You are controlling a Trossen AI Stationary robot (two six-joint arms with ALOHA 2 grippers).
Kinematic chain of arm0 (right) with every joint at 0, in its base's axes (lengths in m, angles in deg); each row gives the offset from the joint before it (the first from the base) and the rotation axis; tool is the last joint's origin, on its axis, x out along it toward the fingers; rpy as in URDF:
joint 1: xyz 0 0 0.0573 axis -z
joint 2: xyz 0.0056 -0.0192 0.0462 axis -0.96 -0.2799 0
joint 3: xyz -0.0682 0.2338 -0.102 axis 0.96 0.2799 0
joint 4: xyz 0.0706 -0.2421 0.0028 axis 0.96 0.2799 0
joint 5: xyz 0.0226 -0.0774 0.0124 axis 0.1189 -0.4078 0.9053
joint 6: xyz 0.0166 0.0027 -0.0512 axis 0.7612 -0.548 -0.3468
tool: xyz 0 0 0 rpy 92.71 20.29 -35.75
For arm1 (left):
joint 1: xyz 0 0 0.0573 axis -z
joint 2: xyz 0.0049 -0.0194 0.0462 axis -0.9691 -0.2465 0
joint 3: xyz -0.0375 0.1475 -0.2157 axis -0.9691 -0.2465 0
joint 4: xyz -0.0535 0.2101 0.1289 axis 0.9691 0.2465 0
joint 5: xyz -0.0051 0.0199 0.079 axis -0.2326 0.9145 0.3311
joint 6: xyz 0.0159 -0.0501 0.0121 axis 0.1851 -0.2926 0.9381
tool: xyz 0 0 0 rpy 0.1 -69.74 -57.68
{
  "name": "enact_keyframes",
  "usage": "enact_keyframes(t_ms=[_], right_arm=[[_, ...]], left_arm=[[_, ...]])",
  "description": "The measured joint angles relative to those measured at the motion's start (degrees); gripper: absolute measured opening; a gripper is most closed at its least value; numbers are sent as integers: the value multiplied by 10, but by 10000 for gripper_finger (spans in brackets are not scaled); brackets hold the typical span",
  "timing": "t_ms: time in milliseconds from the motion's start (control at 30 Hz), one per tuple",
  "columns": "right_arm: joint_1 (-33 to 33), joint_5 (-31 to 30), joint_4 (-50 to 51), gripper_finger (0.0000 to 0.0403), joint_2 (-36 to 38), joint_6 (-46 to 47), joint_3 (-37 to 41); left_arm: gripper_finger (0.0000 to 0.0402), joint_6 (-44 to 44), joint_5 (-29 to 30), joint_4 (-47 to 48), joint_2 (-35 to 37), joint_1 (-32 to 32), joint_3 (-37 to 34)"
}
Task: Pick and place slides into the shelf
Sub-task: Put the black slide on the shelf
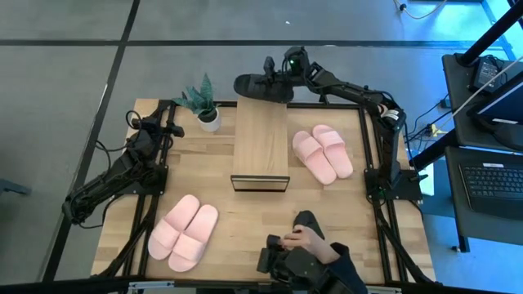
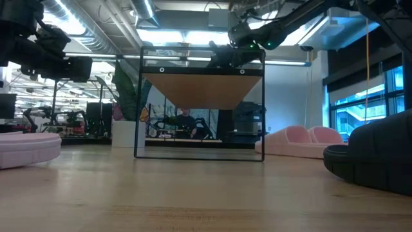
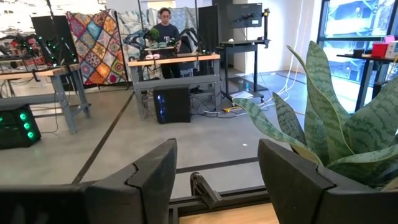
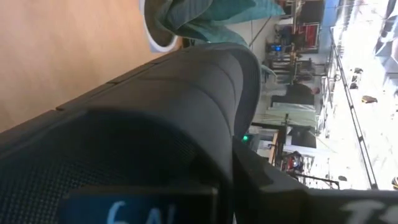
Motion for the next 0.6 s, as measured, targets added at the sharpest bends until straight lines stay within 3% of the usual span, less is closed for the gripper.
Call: enact_keyframes(t_ms=[400, 600], right_arm=[[1, -31, 12, 15, 0, -22, 0], [1, -34, 12, 33, 1, 21, 0]], left_arm=[[217, 0, 0, 0, 0, 0, 0], [217, 0, 0, 0, 0, 0, 0]])
